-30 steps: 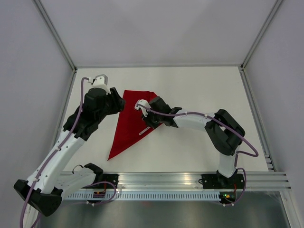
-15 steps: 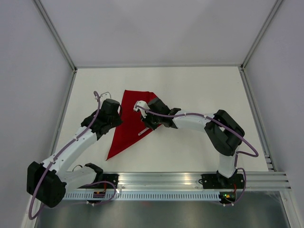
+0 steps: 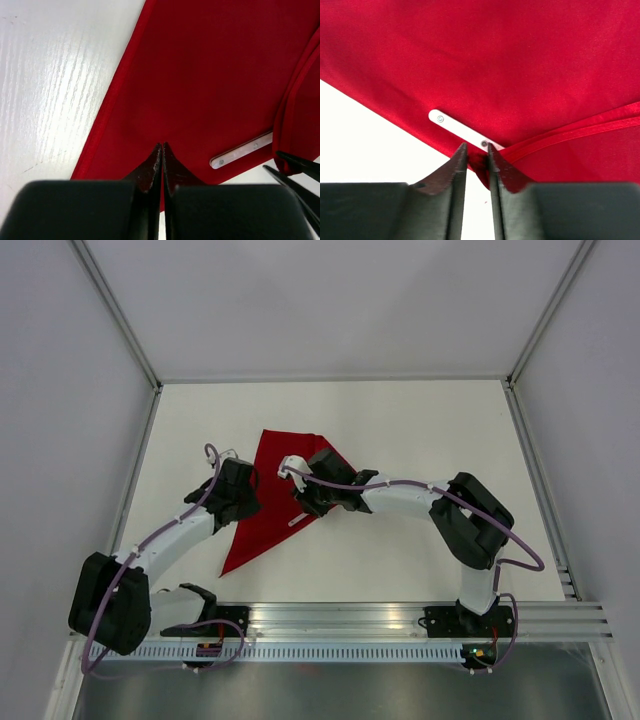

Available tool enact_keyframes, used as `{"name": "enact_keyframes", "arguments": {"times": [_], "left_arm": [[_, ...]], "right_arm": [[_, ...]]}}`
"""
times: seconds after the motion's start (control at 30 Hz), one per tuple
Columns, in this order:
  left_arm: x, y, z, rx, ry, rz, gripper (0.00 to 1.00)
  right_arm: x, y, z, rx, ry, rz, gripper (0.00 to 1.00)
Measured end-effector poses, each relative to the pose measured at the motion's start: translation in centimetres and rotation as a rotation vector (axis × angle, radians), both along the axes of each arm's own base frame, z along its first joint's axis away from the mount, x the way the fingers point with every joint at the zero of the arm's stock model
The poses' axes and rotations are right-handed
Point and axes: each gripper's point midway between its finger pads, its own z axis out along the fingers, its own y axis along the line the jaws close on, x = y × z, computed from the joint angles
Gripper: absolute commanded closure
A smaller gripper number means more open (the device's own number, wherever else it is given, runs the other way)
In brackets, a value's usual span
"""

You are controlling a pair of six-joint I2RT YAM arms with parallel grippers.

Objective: Fold the napkin, place the utensils inside, and roll it up
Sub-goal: Fold the napkin

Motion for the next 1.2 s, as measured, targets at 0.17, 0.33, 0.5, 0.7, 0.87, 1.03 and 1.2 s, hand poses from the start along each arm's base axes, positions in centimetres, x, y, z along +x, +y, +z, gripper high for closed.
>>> {"name": "enact_keyframes", "arguments": {"times": [0.17, 0.33, 0.5, 0.7, 0.87, 1.03, 1.2], "left_arm": [[0.5, -0.7, -0.1, -0.024, -0.009, -0.013, 0.98], [0.8, -0.9, 0.0, -0.034, -0.019, -0.018, 0.97], [0.8, -0.9, 0.0, -0.035, -0.020, -0.017, 0.87], [2.4, -0.3, 3.7, -0.068, -0.080, 0.018, 0.73], [5.5, 0.2, 12.5, -0.118, -0.251, 0.044, 0.63], [6.5, 0.0, 22.5, -0.167, -0.455, 0.027, 0.55], [5.1, 0.5, 27.6, -0.184, -0.542, 0.016, 0.53]], "right_arm": [[-0.3, -0.1, -0.2, -0.006, 0.017, 0.003, 0.55], [-0.7, 0.0, -0.1, 0.001, 0.040, 0.013, 0.50], [-1.1, 0.7, 0.7, 0.025, 0.067, 0.027, 0.48], [-1.3, 2.1, 2.4, 0.074, 0.076, 0.053, 0.49], [-2.4, 3.0, 2.5, 0.073, 0.071, 0.082, 0.48], [-5.8, 5.5, 2.5, 0.045, -0.002, 0.174, 0.45], [-10.6, 8.8, 3.1, 0.049, -0.115, 0.317, 0.37]]}}
